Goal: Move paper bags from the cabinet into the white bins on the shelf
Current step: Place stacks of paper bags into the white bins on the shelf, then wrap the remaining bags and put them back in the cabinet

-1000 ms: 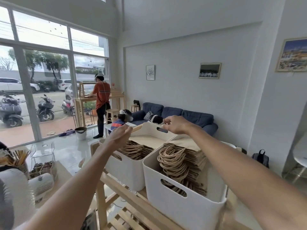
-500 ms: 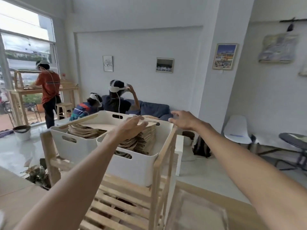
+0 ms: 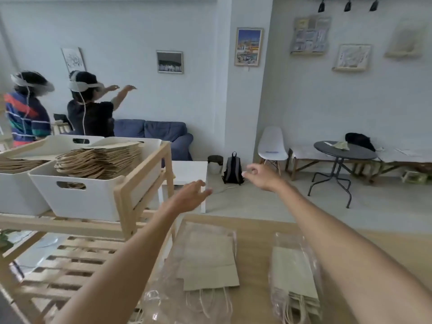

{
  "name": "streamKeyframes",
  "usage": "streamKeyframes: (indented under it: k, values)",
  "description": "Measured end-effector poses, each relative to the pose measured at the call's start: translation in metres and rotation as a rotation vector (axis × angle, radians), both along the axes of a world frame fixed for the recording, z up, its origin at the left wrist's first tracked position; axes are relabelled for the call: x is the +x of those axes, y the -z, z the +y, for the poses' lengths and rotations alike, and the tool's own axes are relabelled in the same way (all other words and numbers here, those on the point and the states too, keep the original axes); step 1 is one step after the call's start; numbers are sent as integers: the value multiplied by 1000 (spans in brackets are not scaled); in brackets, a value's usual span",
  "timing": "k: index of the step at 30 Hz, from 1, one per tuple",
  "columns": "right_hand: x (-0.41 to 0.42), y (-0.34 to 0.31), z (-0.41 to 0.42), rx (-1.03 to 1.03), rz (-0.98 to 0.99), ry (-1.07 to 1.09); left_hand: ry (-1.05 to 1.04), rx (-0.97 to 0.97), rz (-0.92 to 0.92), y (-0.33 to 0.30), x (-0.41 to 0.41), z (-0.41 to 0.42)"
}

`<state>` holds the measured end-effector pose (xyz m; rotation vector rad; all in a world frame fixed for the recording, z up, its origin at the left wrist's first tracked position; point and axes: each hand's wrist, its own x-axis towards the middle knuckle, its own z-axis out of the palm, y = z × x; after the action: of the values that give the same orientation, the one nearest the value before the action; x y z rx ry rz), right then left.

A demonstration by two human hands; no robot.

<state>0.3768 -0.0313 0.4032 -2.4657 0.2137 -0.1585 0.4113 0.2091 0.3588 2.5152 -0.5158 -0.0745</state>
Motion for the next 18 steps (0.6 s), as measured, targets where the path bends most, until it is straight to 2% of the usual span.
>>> streamKeyframes:
  k: [8, 18]
  values:
    - [-85, 107, -127, 159, 156, 302, 82, -39, 298, 111, -57, -125]
    - [-143, 243, -171, 393, 489, 484, 1, -24, 582, 226, -95, -198]
